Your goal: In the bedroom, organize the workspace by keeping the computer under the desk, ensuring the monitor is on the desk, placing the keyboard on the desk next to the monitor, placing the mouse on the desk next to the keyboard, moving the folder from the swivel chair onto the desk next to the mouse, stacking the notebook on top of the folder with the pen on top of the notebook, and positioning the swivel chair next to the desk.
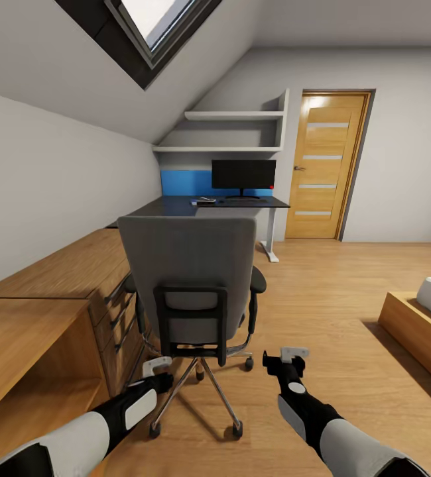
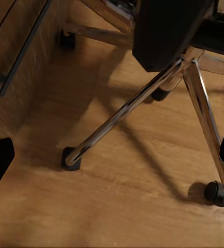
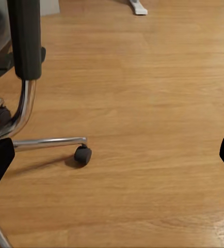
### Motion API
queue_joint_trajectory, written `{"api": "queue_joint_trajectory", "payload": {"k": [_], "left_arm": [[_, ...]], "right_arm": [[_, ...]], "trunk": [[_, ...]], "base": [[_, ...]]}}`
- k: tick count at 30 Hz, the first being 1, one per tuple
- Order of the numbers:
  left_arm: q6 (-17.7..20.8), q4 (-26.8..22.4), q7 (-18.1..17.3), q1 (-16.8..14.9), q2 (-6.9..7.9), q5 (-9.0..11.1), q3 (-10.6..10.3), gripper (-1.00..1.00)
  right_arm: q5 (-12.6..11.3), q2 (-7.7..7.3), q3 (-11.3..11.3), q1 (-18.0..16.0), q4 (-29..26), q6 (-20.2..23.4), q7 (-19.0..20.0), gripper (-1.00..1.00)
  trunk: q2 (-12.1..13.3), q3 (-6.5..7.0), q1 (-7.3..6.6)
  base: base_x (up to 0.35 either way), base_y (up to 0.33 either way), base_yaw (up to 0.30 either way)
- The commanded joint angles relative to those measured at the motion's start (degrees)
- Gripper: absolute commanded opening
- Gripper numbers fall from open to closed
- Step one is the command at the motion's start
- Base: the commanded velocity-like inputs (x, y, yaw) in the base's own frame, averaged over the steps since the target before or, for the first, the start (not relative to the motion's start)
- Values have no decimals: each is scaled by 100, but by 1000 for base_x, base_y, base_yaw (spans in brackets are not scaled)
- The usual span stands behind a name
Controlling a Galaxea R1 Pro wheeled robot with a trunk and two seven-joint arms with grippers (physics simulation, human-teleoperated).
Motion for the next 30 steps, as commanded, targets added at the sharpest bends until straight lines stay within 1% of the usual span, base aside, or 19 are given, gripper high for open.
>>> {"api": "queue_joint_trajectory", "payload": {"k": [1, 4, 9, 10, 18, 19, 20, 23, 30], "left_arm": [[29, -38, 45, -18, 2, 20, -14, 100], [57, -137, 43, -56, -22, 20, 61, 100], [32, -169, 11, -66, -20, 17, 82, 100], [25, -176, 0, -68, -6, 17, 89, 100], [1, -137, -14, -69, 15, 19, 62, 100], [-50, -98, -15, -69, 16, 16, 58, 100], [-254, -14, -16, -69, 17, 17, 54, 100], [-439, 41, -17, -69, 14, 22, 47, 100], [-563, 82, -17, -69, -13, 27, 27, 100]], "right_arm": [[-60, -2, 47, -23, 4, 4, -25, 100], [-84, 11, 49, -74, 59, 73, 4, 100], [-68, 40, 87, -87, 245, 55, 25, 100], [-62, 59, 101, -89, 356, -4, 29, 100], [-55, 136, 107, -88, 474, -184, 70, 100], [-52, 154, 108, -86, 513, -204, 108, 100], [-45, 184, 106, -84, 591, -232, 190, 100], [-41, 197, 104, -83, 652, -243, 241, 100], [-33, 239, 111, -83, 726, -250, 277, 100]], "trunk": [[-3, -6, -1], [-3, -6, -1], [-3, -6, -1], [-3, -6, -1], [-3, -6, -1], [-3, -6, -1], [-3, -6, -1], [-3, -6, -1], [-3, -6, -1]], "base": [[0, 0, 0], [0, 0, 0], [0, 0, 0], [0, 0, 0], [0, 0, 0], [0, 0, 0], [0, 0, 0], [0, 0, 0], [1, 0, 0]]}}
